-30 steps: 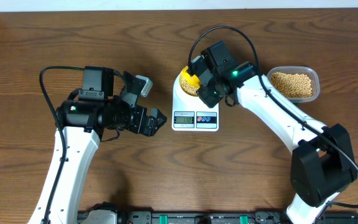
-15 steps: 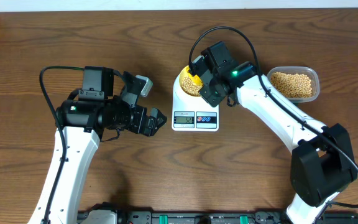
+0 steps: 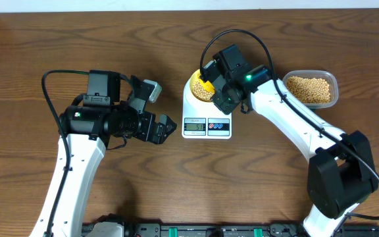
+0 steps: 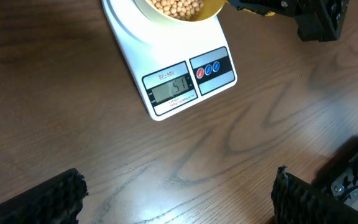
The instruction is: Scoop item into bowl and weigh 50g on scale
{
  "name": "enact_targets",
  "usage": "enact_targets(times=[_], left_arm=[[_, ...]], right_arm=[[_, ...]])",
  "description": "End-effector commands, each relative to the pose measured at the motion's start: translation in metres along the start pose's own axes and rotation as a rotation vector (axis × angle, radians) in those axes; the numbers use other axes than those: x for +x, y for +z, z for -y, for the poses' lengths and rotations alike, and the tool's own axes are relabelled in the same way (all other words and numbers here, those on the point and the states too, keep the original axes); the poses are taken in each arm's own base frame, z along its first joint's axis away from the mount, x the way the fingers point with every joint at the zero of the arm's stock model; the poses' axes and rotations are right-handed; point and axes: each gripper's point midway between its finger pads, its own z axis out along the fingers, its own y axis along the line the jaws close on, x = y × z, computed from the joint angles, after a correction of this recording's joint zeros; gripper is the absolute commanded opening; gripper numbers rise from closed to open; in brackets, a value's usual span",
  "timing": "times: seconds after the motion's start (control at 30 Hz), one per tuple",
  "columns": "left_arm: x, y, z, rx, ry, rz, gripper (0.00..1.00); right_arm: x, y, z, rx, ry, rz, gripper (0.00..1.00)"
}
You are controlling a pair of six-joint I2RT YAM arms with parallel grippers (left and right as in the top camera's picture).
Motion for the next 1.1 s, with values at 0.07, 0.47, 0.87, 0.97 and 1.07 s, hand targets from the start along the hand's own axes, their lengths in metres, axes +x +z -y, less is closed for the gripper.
enact_targets(times=[0.07, 0.47, 0.87, 0.97, 1.07], left_arm=[[0.003, 0.001, -0.003, -0.009, -0.004, -0.010, 0.98], [0.003, 0.001, -0.003, -0.009, -0.004, -0.010, 0.98], [0.003, 0.001, -0.003, -0.009, -0.004, -0.010, 0.98], [0.003, 0.001, -0.003, -0.009, -0.004, -0.010, 0.98], [0.003, 0.001, -0.003, -0.009, -0.004, -0.010, 0.98]], right_arm=[[-0.004, 0.003, -0.002, -0.013, -0.033, 0.000, 0.01], [-0.010, 0.001, -0.011, -0.064, -0.045, 0.023, 0.01], [-0.016, -0.006, -0.025, -0.158, -0.040, 0.047, 0.01], [-0.013, -0.006, -0.024, -0.156, -0.039, 0.037, 0.01], [-0.013, -0.006, -0.023, -0.155, -0.036, 0.036, 0.01]])
